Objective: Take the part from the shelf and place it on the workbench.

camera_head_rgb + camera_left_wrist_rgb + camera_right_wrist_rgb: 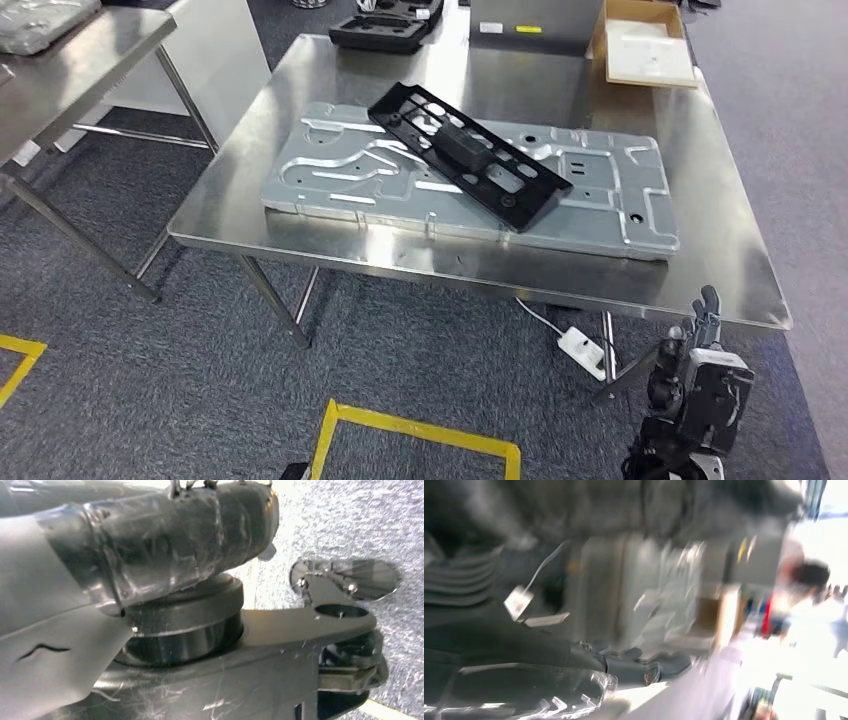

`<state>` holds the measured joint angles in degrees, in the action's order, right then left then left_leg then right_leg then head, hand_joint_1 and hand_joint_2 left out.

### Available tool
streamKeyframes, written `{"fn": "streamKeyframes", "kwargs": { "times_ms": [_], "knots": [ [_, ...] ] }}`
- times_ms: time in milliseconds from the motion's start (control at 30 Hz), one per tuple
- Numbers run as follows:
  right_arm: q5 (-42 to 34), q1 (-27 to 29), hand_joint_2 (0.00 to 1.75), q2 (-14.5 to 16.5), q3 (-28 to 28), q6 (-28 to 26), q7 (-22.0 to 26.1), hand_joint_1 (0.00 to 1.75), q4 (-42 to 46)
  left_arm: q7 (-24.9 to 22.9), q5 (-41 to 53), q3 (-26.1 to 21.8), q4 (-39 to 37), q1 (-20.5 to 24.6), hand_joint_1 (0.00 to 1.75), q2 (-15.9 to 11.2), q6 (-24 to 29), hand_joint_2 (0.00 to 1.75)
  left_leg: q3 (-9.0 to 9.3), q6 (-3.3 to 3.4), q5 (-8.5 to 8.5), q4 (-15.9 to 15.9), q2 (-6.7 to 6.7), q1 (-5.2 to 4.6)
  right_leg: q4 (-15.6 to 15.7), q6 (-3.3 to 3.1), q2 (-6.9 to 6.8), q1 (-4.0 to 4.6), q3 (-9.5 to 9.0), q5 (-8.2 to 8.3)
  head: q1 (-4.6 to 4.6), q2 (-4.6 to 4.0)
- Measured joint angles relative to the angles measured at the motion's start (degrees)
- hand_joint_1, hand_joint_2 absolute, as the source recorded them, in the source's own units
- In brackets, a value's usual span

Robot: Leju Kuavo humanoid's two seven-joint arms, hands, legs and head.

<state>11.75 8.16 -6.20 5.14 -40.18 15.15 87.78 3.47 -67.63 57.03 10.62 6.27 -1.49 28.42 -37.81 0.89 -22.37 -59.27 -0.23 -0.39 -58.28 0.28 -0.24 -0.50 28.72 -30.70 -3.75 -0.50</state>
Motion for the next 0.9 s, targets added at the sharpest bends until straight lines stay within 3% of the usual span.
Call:
{"fn": "streamKeyframes", "kwargs": {
  "times_ms": [33,67,133,167,200,267,333,433,467,500,567,600,633,700,733,767,800,867,900],
  "knots": [
    [-0.3,0.4,1.75,1.3,-2.3,0.0,1.6,0.0,-2.7,-0.1,-0.1,0.0,0.0,-0.1,0.0,0.0,0.1,0.0,-0.33,-0.34,-0.91,-0.6,-0.01,0.14,0.0,-0.5,-0.07,0.0,0.44,0.58,0.04,0.0],
    [-0.7,0.6,1.75,2.5,-4.4,0.0,2.9,0.0,-5.5,-0.2,-0.2,0.0,0.0,-0.2,0.0,0.0,0.3,0.0,-0.89,-0.66,-2.93,-2.0,-0.02,0.25,0.1,-0.95,-0.14,-0.09,1.04,1.25,-0.07,0.0],
    [-2.0,0.4,1.75,4.4,-8.5,0.0,4.6,0.0,-12.0,-0.1,-0.5,-0.1,0.0,-0.2,0.0,0.0,0.6,0.0,-2.34,-1.19,-9.04,-7.6,0.01,0.44,0.2,-1.43,-0.18,-0.16,2.62,2.65,-0.34,0.0],
    [-2.7,0.0,1.75,5.1,-10.5,0.0,5.0,0.0,-15.6,-0.1,-0.6,-0.1,0.0,-0.1,0.0,0.0,0.7,0.0,-2.89,-1.38,-11.43,-11.1,0.01,0.5,0.1,-1.5,-0.18,-0.16,3.48,3.36,-0.43,0.0],
    [-3.3,-0.7,1.75,5.6,-12.3,0.0,5.1,0.0,-19.2,0.0,-0.8,-0.1,0.0,-0.1,0.0,0.0,0.8,0.0,-3.07,-1.51,-12.57,-14.0,0.01,0.53,0.1,-1.5,-0.16,-0.16,4.39,4.07,-0.44,0.0],
    [-5.2,-2.9,1.75,6.4,-15.2,0.1,4.2,0.0,-26.4,0.1,-0.9,-0.1,0.0,-0.1,0.0,0.0,0.8,0.0,-2.09,-1.58,-11.36,-16.3,0.01,0.55,-0.1,-1.41,0.01,-0.17,6.1,5.38,-0.46,0.0],
    [-6.6,-4.1,1.75,6.7,-16.5,0.1,3.5,0.0,-29.9,0.1,-0.9,-0.1,0.0,-0.1,0.0,0.0,0.8,0.0,-1.09,-1.55,-9.77,-16.0,0.02,0.56,-0.1,-1.33,0.15,-0.19,6.92,5.97,-0.44,0.0],
    [-7.2,-4.6,1.75,6.8,-17.0,0.1,3.0,0.0,-31.4,0.1,-0.9,-0.1,0.0,-0.1,0.0,0.0,0.9,0.0,-0.43,-1.51,-9.15,-15.2,0.01,0.55,-0.2,-1.29,0.16,-0.19,7.18,6.14,-0.45,0.0],
    [-8.0,-5.4,1.75,7.0,-18.2,0.1,2.1,0.0,-34.4,0.1,-0.9,-0.1,0.0,0.0,0.0,0.0,0.9,0.0,1.66,-1.39,-8.34,-12.5,0.0,0.55,-0.3,-1.17,0.16,-0.22,7.66,6.51,-0.45,0.0],
    [-8.8,-6.4,1.75,7.4,-19.8,0.1,1.1,0.0,-38.6,0.1,-0.9,-0.1,0.0,0.1,0.0,0.0,0.9,0.0,4.99,-1.17,-8.26,-8.0,-0.04,0.43,-0.4,-0.93,0.11,-0.2,8.27,7.0,-0.45,0.0],
    [-9.5,-9.3,1.75,8.6,-24.2,0.1,-1.4,0.0,-51.2,0.2,-0.8,-0.1,0.0,0.4,0.0,0.0,0.9,0.0,10.58,0.08,-8.03,1.2,0.07,0.02,-0.5,0.14,0.06,-0.36,9.37,8.33,-0.47,0.0],
    [-9.0,-10.4,1.31,9.1,-25.7,0.5,-2.9,0.0,-56.3,0.2,-0.8,-0.2,0.0,0.5,0.0,0.0,0.9,0.0,11.3,0.94,-7.99,3.7,0.22,-0.12,-1.3,0.66,0.08,-0.43,9.86,7.39,-0.29,-0.01],
    [-8.4,-11.3,0.87,9.6,-26.8,1.5,-4.9,0.0,-60.7,0.2,-0.8,-0.2,0.0,0.6,0.0,0.0,0.9,0.0,10.57,1.77,-7.08,4.2,0.42,-0.19,-3.0,1.07,0.14,-0.55,10.43,5.39,-0.09,-0.01],
    [-7.1,-12.0,0.0,10.1,-27.4,4.8,-9.6,0.0,-65.0,0.1,-0.4,-0.2,0.0,0.7,0.0,0.1,0.9,0.0,8.97,2.56,-5.43,4.3,0.71,-0.18,-9.6,1.41,0.2,-0.6,11.9,-0.67,0.31,-0.01],
    [-6.6,-12.2,0.0,10.4,-27.5,6.3,-12.0,0.0,-66.5,0.0,-0.1,-0.2,0.0,0.7,0.0,0.1,0.9,0.0,8.05,2.58,-4.78,4.1,0.77,-0.23,-13.0,1.56,0.2,-0.62,12.33,-2.15,0.31,0.0],
    [-6.1,-12.4,0.0,10.6,-27.5,7.4,-14.5,0.0,-67.9,-0.3,0.3,-0.2,0.0,0.7,0.0,0.1,0.9,0.0,7.01,2.5,-4.14,3.8,0.8,-0.24,-15.4,1.73,0.19,-0.67,12.22,-2.09,0.31,0.0],
    [-5.7,-12.5,0.0,10.8,-27.5,8.3,-17.2,0.0,-69.1,-0.6,0.6,-0.2,0.0,0.7,0.0,0.1,0.9,0.0,5.81,2.33,-3.56,3.4,0.81,-0.21,-16.1,1.89,0.19,-0.77,11.37,-0.83,0.3,0.0],
    [-5.4,-12.7,0.0,11.3,-27.5,10.4,-22.0,0.0,-70.9,-1.2,0.7,-0.2,0.0,0.7,0.0,0.1,0.8,0.0,3.5,1.81,-2.71,2.1,0.79,-0.11,-12.2,2.21,0.2,-1.14,7.09,2.02,0.31,0.0],
    [-5.3,-12.9,0.0,11.6,-27.5,11.8,-23.9,0.0,-71.6,-1.4,0.8,-0.2,0.0,0.7,0.0,0.0,0.7,0.0,2.4,1.48,-2.46,1.3,0.79,-0.13,-8.3,2.3,0.25,-1.17,4.27,1.94,0.33,0.0]
  ]
}}
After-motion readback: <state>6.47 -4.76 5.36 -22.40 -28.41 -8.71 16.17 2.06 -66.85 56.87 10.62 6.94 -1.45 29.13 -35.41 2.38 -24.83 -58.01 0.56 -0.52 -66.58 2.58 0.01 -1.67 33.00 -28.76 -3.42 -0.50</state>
